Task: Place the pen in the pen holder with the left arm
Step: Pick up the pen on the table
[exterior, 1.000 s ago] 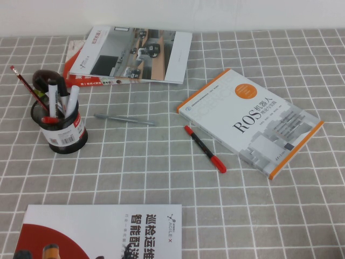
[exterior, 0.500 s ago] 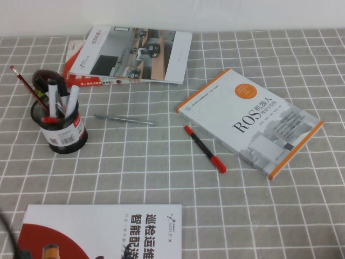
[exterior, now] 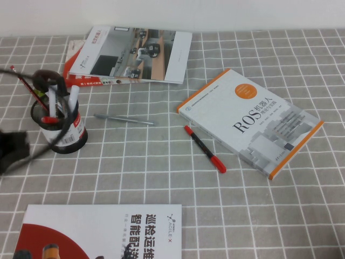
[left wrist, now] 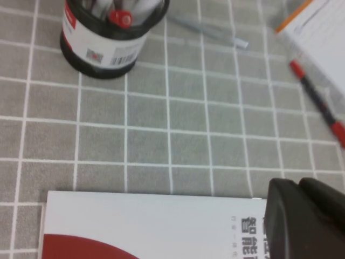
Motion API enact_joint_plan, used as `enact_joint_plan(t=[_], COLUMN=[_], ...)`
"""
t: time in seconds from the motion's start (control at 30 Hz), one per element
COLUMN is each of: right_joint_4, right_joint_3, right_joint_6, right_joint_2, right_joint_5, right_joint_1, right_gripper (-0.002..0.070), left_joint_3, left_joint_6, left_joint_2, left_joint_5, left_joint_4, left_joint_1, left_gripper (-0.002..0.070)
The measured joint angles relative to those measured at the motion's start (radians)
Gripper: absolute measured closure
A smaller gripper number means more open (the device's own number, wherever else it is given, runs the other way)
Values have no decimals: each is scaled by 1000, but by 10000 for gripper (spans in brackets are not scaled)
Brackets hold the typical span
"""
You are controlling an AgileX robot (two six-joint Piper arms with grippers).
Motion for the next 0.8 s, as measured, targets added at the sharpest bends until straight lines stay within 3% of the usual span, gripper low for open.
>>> enact_joint_plan(t=[0.2, 0.5, 0.8], right_joint_4=[0, 0, 0], right_joint_3=[0, 0, 0], right_joint_6=[0, 0, 0], right_joint_2=[0, 0, 0], right_joint_5=[0, 0, 0], right_joint_1=[0, 0, 0], right_gripper=[691, 691, 691], left_joint_3=[-112, -272, -458], left_joint_6=[20, 7, -7], left_joint_2=[190, 434, 692], left_joint_5=[29, 26, 40], left_joint_4=[8, 84, 107], left_joint_1=[-34, -235, -372], left_gripper=[680, 680, 680])
